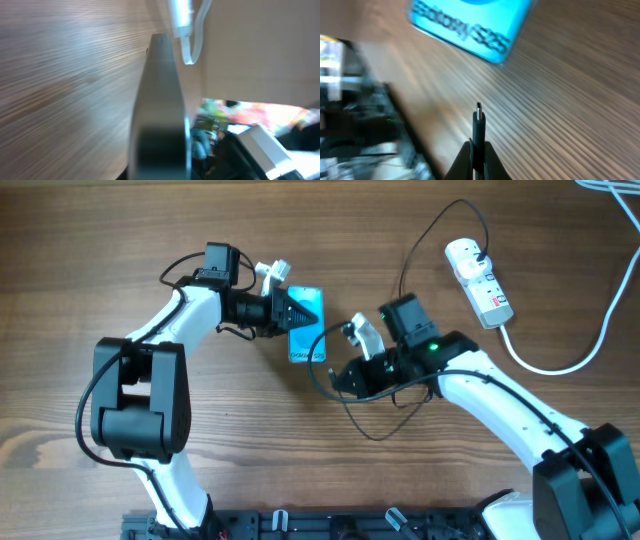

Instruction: Plug charger to phone and switch on socket

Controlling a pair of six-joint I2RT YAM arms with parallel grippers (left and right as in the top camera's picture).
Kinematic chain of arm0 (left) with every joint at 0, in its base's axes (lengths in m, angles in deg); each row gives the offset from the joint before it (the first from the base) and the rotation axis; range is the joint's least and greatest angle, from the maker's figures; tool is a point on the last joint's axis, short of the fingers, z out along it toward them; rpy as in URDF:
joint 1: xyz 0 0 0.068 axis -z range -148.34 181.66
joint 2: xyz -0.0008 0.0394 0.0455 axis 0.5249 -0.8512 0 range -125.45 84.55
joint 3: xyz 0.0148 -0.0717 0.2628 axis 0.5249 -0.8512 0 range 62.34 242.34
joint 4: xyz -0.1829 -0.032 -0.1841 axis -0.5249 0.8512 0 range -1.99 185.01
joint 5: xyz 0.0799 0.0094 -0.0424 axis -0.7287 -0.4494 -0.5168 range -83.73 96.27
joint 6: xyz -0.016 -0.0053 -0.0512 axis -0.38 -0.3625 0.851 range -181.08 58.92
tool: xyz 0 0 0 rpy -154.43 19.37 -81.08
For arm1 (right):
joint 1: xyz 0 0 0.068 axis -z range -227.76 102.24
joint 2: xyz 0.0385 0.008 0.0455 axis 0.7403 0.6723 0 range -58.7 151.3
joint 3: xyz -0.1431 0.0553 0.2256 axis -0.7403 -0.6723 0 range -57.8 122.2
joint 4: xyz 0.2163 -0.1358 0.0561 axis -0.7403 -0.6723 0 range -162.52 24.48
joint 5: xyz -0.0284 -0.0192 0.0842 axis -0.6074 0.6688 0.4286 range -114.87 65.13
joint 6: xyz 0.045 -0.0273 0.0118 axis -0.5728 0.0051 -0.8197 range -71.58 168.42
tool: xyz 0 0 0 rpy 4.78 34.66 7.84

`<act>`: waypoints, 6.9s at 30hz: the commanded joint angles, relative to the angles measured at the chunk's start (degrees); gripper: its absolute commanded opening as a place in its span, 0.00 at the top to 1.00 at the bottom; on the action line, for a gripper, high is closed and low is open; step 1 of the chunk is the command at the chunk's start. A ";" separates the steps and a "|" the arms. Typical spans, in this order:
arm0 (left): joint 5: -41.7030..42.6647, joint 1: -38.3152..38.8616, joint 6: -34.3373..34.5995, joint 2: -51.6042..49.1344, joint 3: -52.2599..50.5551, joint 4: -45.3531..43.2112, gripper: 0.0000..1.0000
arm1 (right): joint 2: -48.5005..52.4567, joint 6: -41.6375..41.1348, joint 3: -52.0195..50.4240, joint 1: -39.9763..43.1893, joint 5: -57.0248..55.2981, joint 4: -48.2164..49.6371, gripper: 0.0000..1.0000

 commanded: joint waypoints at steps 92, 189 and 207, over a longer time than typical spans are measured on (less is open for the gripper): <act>20.55 -1.36 58.03 0.28 0.42 -53.24 0.96 | 0.15 -38.25 0.79 4.33 17.31 34.60 0.96; 22.97 -0.09 58.10 1.73 0.42 -63.30 0.96 | 0.15 -42.47 0.79 5.79 10.84 37.24 0.96; 15.82 -2.56 39.12 15.82 -4.02 -32.11 0.96 | -17.31 -21.86 0.79 5.46 23.93 13.66 0.96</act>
